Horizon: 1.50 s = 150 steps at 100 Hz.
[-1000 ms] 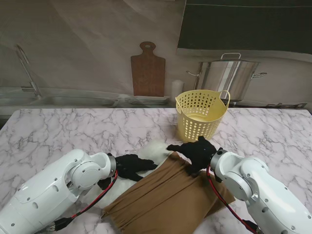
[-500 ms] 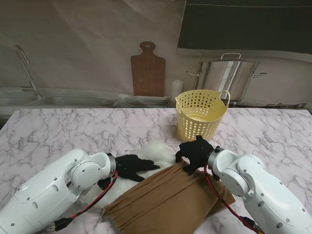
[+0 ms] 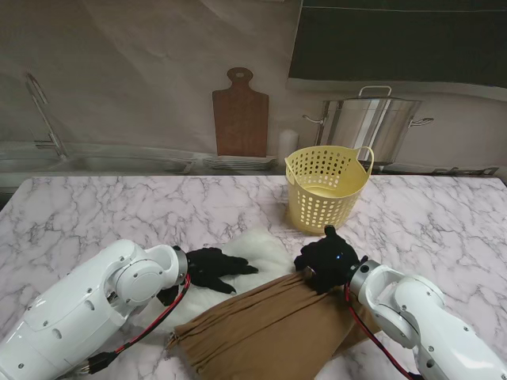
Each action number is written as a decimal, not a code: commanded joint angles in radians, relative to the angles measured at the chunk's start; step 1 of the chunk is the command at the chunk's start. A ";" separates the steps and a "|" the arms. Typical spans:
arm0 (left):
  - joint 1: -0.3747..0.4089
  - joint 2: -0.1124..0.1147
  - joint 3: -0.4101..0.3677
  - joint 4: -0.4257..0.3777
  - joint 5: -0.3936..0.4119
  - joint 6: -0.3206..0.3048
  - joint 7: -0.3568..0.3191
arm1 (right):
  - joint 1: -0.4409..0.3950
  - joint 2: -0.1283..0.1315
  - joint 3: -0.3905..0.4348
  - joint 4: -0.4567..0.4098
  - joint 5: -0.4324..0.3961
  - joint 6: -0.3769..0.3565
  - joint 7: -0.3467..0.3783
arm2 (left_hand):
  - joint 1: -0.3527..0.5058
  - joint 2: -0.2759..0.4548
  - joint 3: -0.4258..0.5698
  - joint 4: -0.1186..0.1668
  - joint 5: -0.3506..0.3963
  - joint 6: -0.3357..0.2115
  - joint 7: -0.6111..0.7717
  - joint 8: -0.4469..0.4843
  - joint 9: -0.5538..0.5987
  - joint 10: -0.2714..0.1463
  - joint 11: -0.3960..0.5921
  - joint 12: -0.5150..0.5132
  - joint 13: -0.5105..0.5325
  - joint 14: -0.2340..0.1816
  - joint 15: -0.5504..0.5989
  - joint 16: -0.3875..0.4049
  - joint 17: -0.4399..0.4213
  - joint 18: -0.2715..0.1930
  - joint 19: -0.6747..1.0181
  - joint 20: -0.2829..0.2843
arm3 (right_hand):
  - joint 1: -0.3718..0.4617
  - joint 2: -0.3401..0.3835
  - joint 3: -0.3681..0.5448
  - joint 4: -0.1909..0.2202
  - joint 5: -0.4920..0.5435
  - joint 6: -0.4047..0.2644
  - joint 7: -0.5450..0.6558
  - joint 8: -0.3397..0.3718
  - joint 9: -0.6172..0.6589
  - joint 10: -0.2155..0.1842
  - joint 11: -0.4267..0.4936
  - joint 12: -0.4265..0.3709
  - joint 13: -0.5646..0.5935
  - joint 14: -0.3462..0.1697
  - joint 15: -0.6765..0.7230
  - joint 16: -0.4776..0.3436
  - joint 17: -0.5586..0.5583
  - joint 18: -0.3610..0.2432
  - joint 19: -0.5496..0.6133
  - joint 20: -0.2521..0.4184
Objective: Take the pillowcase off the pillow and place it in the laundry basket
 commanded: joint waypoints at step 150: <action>-0.104 0.012 0.128 0.142 0.009 0.045 0.041 | 0.076 0.025 -0.049 0.135 -0.043 -0.095 -0.146 | -0.090 -0.148 0.027 0.008 0.078 0.078 0.066 0.041 -0.038 0.035 0.039 -0.018 0.020 0.156 0.083 0.021 -0.026 0.063 0.419 -0.029 | -0.026 0.102 -0.152 -0.012 0.081 -0.046 0.413 0.141 -0.041 -0.033 -0.017 -0.114 -0.009 -0.039 -0.064 -0.069 0.000 -0.055 0.030 -0.021</action>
